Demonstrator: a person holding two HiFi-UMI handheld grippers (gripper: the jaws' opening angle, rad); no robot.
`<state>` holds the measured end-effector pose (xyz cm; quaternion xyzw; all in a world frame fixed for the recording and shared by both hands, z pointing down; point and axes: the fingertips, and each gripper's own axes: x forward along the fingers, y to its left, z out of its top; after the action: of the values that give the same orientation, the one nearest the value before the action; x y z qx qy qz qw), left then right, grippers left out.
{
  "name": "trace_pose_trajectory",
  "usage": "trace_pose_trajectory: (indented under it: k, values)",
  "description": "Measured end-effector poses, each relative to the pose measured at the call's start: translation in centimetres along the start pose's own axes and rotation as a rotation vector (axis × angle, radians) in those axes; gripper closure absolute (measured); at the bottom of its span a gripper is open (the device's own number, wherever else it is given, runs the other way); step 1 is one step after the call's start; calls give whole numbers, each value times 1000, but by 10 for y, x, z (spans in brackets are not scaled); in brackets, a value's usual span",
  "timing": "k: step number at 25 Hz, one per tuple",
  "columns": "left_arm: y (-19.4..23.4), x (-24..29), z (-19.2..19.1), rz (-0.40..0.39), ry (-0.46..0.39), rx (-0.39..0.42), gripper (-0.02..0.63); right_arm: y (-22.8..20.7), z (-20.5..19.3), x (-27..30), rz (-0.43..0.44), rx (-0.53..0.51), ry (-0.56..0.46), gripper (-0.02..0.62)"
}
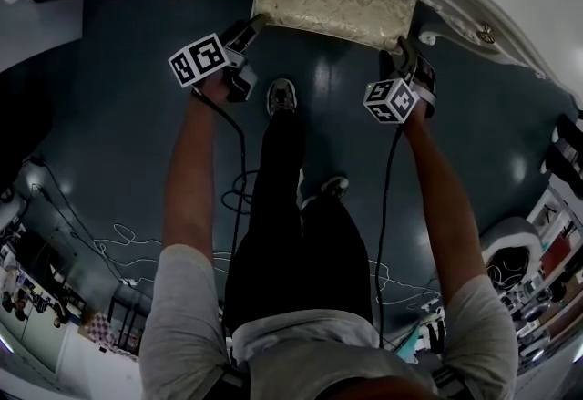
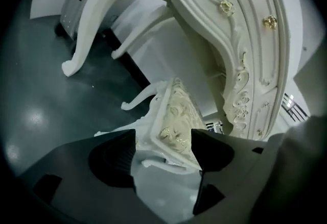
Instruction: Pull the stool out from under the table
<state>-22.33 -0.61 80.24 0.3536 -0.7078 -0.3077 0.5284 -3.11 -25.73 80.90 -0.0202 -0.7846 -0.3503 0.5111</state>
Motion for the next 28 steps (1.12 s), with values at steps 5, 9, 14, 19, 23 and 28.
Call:
trace_pose_trajectory:
  k: [5,9,14,19,23,28]
  values:
    - [-14,29,-16,-3,78,31,285,-2,2,1,-6,10,2,359]
    - [-12,26,-16,2,28,35,287,-1,3,0,-8,10,9,359]
    - [-12,24,-15,33,-9,25,307,-2,3,-1,-20,-6,13,362]
    - [-12,21,-20,29,-18,-17,330,0,2,-3,-21,-12,18,364]
    - [-14,19,-21,23,-51,-76,382,-2,3,-2,-28,-9,21,365]
    - [-14,19,-21,17,-44,-95,387,-2,3,-2,-28,-10,24,368]
